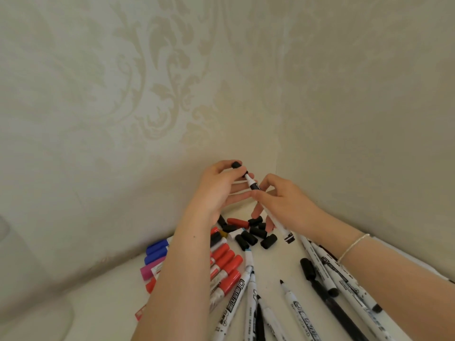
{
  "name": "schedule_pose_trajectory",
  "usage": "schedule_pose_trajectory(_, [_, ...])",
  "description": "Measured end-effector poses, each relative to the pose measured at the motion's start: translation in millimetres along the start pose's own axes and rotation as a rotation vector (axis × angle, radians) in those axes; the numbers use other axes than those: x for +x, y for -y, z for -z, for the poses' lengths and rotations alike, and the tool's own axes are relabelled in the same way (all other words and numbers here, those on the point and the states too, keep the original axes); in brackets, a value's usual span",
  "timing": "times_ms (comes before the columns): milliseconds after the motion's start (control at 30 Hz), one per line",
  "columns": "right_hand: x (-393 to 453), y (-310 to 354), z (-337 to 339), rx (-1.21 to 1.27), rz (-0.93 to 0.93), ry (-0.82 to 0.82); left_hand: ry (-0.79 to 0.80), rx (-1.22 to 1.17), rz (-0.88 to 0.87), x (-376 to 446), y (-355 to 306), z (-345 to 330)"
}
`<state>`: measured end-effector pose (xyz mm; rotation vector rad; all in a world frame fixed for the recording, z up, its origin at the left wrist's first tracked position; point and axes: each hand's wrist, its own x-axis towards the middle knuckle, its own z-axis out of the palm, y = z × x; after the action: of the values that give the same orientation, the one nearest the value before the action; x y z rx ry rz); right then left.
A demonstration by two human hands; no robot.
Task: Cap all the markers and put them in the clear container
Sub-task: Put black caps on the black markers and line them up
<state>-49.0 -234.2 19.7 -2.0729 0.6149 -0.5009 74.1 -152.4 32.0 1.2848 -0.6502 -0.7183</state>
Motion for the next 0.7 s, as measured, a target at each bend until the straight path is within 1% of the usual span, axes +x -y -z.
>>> schedule_pose_trajectory(267, [5.2, 3.0, 4.7, -0.052, 0.023, -0.021, 0.068, 0.126, 0.001, -2.5, 2.7, -5.4])
schedule_pose_trajectory(500, [2.4, -4.1, 3.8, 0.045, -0.009, 0.013, 0.135, 0.250, 0.000, -6.4, 1.5, -3.5])
schedule_pose_trajectory(567, [1.8, -5.7, 3.4, 0.017, -0.023, 0.030, 0.113, 0.271, -0.022, -7.6, -3.0, 0.3])
schedule_pose_trajectory(633, [0.0, -3.5, 6.4, -0.145, -0.065, 0.114, 0.047, 0.388, -0.062, -8.6, -10.0, 9.6])
schedule_pose_trajectory(667, [-1.9, -1.9, 8.6, -0.265, -0.103, 0.214, 0.026, 0.520, -0.072, -9.1, -13.6, 16.7])
schedule_pose_trajectory(700, [-4.6, -0.4, 10.0, -0.380, -0.151, 0.353, 0.025, 0.680, -0.063, -10.1, -16.9, 23.9])
